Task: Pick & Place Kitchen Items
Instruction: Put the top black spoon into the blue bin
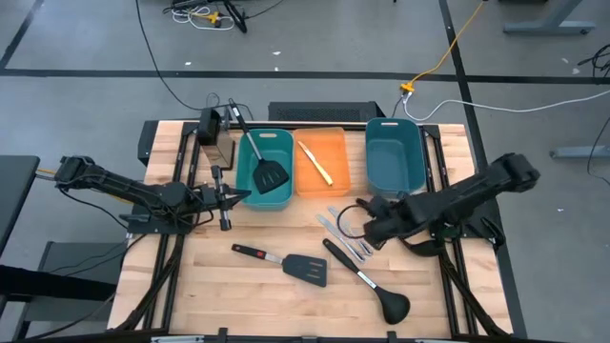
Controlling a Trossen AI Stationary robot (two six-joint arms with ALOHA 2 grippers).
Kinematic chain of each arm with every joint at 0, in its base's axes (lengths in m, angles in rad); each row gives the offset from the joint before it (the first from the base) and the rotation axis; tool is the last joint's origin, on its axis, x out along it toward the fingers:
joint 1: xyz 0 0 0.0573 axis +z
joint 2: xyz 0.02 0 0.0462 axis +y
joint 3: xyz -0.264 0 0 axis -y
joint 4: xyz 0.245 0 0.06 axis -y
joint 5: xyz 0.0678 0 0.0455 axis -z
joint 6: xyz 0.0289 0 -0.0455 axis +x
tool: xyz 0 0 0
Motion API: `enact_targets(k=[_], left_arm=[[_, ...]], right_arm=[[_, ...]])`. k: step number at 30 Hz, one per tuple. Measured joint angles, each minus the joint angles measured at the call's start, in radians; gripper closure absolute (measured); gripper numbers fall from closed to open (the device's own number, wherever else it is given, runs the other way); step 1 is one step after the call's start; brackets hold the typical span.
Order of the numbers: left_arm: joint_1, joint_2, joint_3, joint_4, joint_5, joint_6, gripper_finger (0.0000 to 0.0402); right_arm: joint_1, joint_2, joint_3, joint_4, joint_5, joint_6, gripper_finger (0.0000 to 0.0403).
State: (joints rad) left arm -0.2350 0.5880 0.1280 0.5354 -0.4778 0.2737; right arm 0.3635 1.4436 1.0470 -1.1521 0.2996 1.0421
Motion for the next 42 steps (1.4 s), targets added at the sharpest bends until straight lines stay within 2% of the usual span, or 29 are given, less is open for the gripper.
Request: enact_targets(k=[3,6,22,27,34,42], left_arm=[[0.000,0.000,0.000,0.000,0.000,0.000,0.0386],[0.000,0.000,0.000,0.000,0.000,0.000,0.0386],[0.000,0.000,0.000,0.000,0.000,0.000,0.0386],[0.000,0.000,0.000,0.000,0.000,0.000,0.0386],[0.000,0.000,0.000,0.000,0.000,0.000,0.0386],[0.000,0.000,0.000,0.000,0.000,0.000,0.0386]], right_arm=[[0.004,0.054,-0.013,0.003,-0.049,0.025,0.0186],[0.004,0.065,-0.040,0.024,-0.092,0.042,0.0170],[0.007,0.064,-0.286,0.162,-0.149,0.165,0.0188],[0.004,0.058,-0.368,0.323,-0.156,0.153,0.0209],[-0.005,0.059,-0.383,0.349,-0.139,0.111,0.0258],[-0.014,0.061,-0.384,0.374,-0.117,0.066,0.0356]])
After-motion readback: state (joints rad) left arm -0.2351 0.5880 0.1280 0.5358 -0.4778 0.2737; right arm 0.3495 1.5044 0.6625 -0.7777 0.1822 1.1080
